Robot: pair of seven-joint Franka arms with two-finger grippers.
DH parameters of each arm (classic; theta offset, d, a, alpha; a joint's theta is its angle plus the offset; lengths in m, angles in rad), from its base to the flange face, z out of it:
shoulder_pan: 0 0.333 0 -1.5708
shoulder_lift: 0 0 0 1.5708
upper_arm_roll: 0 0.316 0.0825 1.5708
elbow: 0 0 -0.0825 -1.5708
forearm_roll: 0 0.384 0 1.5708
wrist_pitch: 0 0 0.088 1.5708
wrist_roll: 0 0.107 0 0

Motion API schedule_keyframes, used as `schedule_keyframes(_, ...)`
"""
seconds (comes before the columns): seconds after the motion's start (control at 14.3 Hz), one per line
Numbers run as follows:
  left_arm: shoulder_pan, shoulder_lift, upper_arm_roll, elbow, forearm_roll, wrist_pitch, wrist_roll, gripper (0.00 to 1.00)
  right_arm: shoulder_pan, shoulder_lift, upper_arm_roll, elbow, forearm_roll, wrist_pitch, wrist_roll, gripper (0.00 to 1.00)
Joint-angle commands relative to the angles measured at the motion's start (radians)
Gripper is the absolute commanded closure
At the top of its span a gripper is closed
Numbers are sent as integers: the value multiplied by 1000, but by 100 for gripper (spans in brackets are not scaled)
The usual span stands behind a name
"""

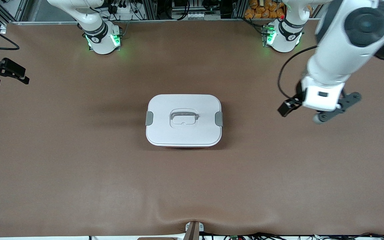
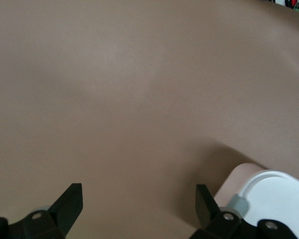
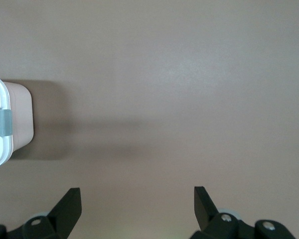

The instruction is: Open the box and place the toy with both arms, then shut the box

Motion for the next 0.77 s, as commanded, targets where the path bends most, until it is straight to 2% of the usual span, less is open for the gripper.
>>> schedule_keyframes(0.0, 87, -39, -11, -14, -38, -37, 191, 0, -10, 27, 8, 48, 0, -20, 13, 0)
schedule_keyframes(0.28, 167, -69, -7, -17, -84, -77, 383, 0, -7, 27, 8, 50, -2, -28, 13, 0)
schedule_keyframes(0.42, 159, -89, 11, -23, -84, -97, 430, 0, -5, 27, 8, 50, -2, -28, 15, 0)
schedule_keyframes(0.7, 28, -198, 175, -112, -84, -105, 495, 0, -5, 27, 8, 51, -2, -31, 1, 0)
